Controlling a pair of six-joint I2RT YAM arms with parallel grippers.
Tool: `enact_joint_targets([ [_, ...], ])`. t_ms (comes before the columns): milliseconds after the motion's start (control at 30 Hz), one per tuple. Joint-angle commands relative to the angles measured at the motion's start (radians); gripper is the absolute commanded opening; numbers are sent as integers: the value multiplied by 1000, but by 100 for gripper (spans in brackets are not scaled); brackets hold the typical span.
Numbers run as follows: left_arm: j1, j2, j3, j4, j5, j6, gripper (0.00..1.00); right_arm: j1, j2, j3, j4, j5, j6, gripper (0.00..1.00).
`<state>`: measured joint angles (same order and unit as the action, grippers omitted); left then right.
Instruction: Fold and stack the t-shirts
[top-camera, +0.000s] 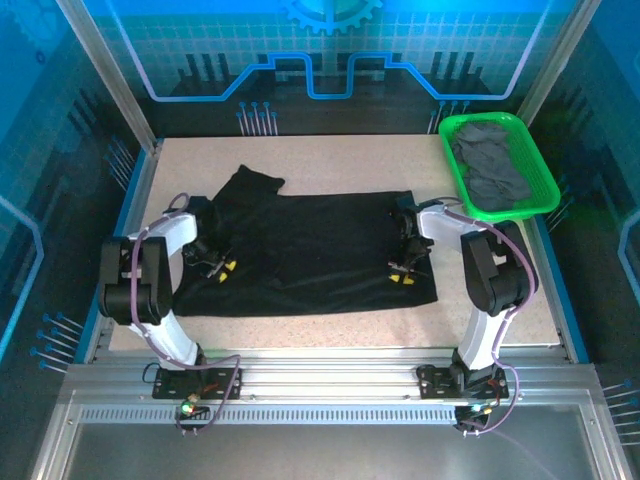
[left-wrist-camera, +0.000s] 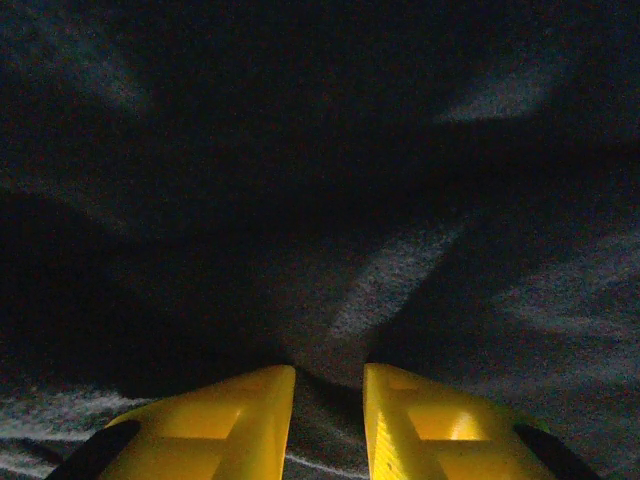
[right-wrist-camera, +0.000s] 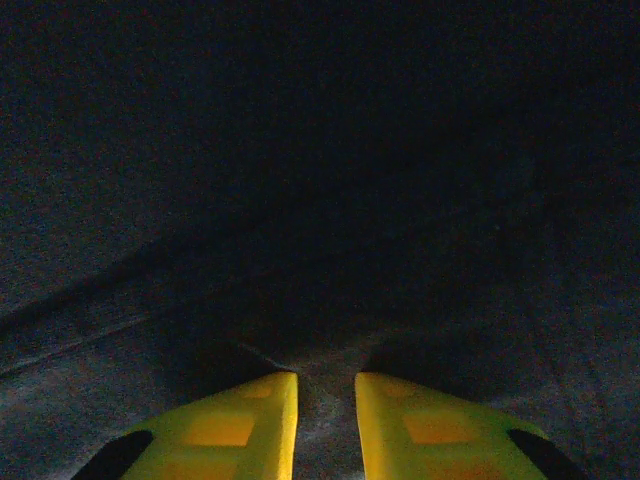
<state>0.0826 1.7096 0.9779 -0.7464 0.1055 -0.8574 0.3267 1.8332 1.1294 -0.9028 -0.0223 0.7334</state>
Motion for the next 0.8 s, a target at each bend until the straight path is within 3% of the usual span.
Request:
enact_joint_targets([
  [0, 42, -31, -71, -96, -67, 39, 27, 41, 26, -66, -63, -38, 21, 24],
  [233, 149, -106, -121, -67, -59, 60, 28, 76, -4, -47, -63, -78, 15, 26],
  [333, 146, -96, -74, -15, -13, 67, 33, 74, -46, -16, -44, -89, 10, 28],
  [567, 138, -8, 84, -43, -1, 83, 34, 72, -46, 72, -43, -134, 5, 30],
  [767, 102, -21, 266, -71, 10, 39, 39, 64, -117, 128, -23, -98, -18, 39],
])
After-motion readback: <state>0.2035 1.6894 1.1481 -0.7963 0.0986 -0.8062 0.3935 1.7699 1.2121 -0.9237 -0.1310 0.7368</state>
